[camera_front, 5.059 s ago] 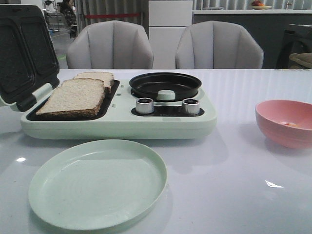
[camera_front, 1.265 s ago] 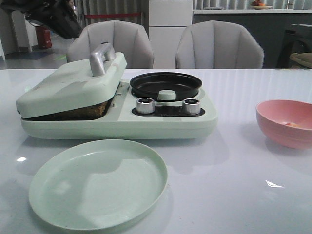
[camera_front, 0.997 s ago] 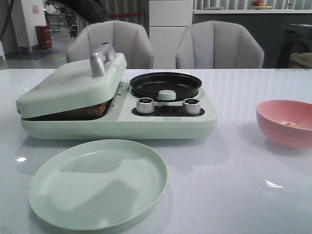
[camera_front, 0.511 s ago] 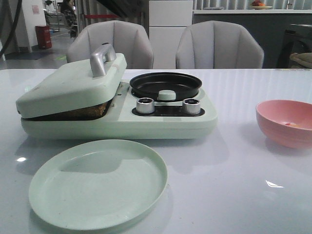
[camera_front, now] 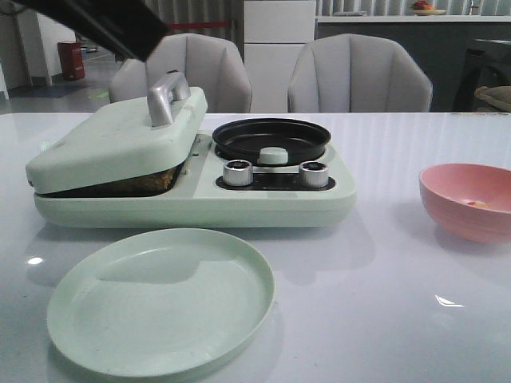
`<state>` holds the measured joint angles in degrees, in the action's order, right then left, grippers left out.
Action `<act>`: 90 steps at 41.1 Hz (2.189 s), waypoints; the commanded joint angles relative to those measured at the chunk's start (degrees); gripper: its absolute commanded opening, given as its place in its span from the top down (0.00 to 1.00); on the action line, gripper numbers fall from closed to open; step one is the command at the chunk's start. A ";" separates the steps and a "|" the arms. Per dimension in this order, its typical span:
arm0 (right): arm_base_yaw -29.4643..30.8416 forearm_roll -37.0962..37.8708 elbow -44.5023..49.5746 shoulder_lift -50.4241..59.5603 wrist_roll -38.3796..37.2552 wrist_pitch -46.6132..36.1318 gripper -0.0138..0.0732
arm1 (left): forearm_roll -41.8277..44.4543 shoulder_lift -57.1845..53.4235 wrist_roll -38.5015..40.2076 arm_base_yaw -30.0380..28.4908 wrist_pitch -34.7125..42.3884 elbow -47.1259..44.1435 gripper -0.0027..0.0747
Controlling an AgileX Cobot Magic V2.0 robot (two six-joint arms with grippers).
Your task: Make breakfast with bread and shrimp
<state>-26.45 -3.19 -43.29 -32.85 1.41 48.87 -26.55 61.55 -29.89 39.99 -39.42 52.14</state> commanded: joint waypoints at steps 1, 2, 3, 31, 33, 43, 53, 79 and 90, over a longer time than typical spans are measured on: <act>0.13 0.93 -1.49 -0.80 -0.20 -5.13 0.25 | -0.14 -5.91 0.11 0.36 3.55 -1.62 0.84; 0.13 1.06 -1.49 -1.07 -0.55 -5.31 0.25 | -0.03 -7.26 0.11 0.36 3.70 -2.54 0.84; 0.13 1.59 -1.49 -1.39 -1.41 -5.43 0.25 | 0.10 -8.50 0.11 0.36 4.10 -3.14 0.84; 19.78 11.56 -11.13 -23.26 -8.84 4.03 0.25 | 0.19 -12.31 0.11 0.36 7.14 -6.11 0.84; 22.39 8.56 -12.18 -25.73 -5.84 4.18 0.25 | 0.19 -12.31 0.11 0.36 7.14 -6.11 0.84; 35.45 -9.51 -14.96 -35.60 11.01 1.18 0.25 | 0.19 -12.31 0.11 0.36 7.14 -6.11 0.84; 38.19 -13.75 -18.90 -45.88 16.29 -2.77 0.25 | 0.09 -12.31 0.11 0.36 7.14 -6.11 0.84; 37.95 -14.21 -31.58 -68.55 20.33 -8.91 0.25 | -0.13 -12.31 0.11 0.36 7.04 -6.11 0.84; 37.95 -14.26 -33.55 -73.09 20.33 -8.47 0.38 | -0.13 -12.31 0.11 0.36 7.04 -6.11 0.84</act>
<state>11.30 -16.52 -74.79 -108.09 21.00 41.91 -25.09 49.52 -29.89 40.02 -35.97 44.40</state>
